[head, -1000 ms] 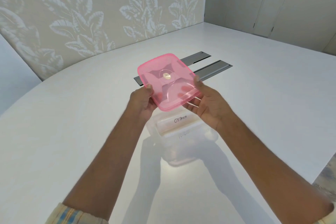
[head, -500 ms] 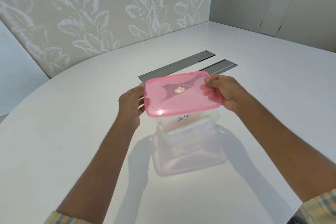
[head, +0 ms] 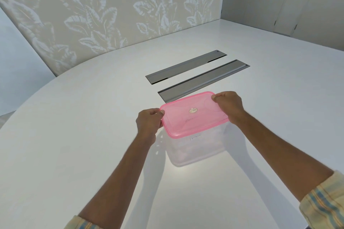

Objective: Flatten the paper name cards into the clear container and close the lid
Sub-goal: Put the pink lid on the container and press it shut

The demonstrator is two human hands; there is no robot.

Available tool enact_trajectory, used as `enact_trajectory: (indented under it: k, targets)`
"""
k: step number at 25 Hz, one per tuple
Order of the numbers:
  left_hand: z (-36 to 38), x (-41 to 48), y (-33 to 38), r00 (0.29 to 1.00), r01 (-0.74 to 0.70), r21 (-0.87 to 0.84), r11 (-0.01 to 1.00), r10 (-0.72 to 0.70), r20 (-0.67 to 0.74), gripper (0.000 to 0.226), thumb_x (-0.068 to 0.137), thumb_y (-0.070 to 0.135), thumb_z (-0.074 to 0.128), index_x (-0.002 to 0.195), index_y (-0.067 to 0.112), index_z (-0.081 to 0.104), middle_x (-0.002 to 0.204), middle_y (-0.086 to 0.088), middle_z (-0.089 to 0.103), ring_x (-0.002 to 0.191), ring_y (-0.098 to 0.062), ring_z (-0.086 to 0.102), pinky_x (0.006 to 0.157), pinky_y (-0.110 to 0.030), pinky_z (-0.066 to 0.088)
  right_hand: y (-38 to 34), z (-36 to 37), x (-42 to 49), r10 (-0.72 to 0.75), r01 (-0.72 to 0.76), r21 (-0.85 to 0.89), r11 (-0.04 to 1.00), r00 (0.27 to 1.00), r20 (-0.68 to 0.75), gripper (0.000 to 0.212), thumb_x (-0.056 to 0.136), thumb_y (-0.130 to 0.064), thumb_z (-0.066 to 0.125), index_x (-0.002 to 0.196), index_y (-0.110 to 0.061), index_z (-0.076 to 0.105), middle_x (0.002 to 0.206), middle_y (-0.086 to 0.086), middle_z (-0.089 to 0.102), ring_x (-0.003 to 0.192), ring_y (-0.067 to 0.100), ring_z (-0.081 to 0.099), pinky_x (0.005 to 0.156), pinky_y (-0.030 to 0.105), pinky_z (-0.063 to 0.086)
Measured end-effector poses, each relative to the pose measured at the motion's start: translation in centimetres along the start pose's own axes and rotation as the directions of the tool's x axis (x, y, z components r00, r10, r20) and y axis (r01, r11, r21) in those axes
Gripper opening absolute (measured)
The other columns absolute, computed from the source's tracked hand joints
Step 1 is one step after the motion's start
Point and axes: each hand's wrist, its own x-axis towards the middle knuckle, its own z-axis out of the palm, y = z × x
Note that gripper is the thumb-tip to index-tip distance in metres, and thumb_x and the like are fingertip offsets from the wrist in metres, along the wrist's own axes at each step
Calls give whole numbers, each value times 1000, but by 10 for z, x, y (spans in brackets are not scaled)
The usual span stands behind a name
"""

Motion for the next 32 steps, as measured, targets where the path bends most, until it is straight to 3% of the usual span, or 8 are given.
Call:
enact_trajectory:
  k: [3,8,11,14,17,22,26,32]
  targets:
    - [3,1,-5,999,-1,50,999,3,-32,4,95,17,78,94,16,82,84,-1,77,58,-14,68,61,-22,58,6,5,-1,-51,47,-133,990,998,-27,29,95,-35,71,93,-9,81,91,-2,77,101,29,71,89,37,57]
    - [7,4,-1,1000,5,109,994,-6,11,25,92,21,70,116,19,78,102,-4,78,77,-23,74,71,-33,64,11,6,-1,-57,48,-174,984,997,-46,30,99,-41,66,95,-15,80,88,-9,73,95,26,68,78,33,51]
    - [12,3,3,998,3,97,995,-10,68,27,83,22,58,99,28,79,99,-2,79,82,-25,72,83,-45,68,10,7,-1,-55,42,-181,983,996,-65,31,99,-45,66,95,-16,78,88,-11,72,93,25,67,76,33,49]
    - [17,5,3,999,-35,166,986,32,25,24,97,25,56,105,27,78,102,2,77,87,-26,71,91,-46,64,9,9,0,-57,44,-181,982,996,-69,28,100,-46,64,99,-20,75,97,-7,71,96,24,64,79,34,46]
    - [22,5,2,993,-110,260,959,114,0,23,100,24,51,101,29,73,106,0,73,92,-27,69,82,-39,57,10,12,-2,-35,22,-176,984,997,-69,20,101,-45,61,100,-27,70,100,-7,68,97,24,62,80,34,45]
    - [26,9,3,987,-147,394,907,163,-6,24,97,17,46,98,27,68,114,-8,69,95,-32,67,78,-34,50,8,14,0,-59,41,-193,980,995,-86,21,101,-40,60,94,-25,73,86,-14,65,90,23,62,70,32,42]
    - [30,11,2,980,-169,482,860,199,-12,28,96,11,42,108,19,66,114,-13,66,99,-39,65,87,-44,56,4,13,6,-86,57,-260,964,991,-98,43,99,-48,63,73,-14,60,72,-6,64,74,25,60,59,30,38]
    - [44,6,-10,972,-155,572,806,228,-58,30,96,8,39,119,20,56,104,-6,46,85,-35,52,78,-39,41,0,12,26,-70,89,-226,970,994,89,27,100,-39,57,97,-18,73,102,-4,72,97,26,64,87,40,54]
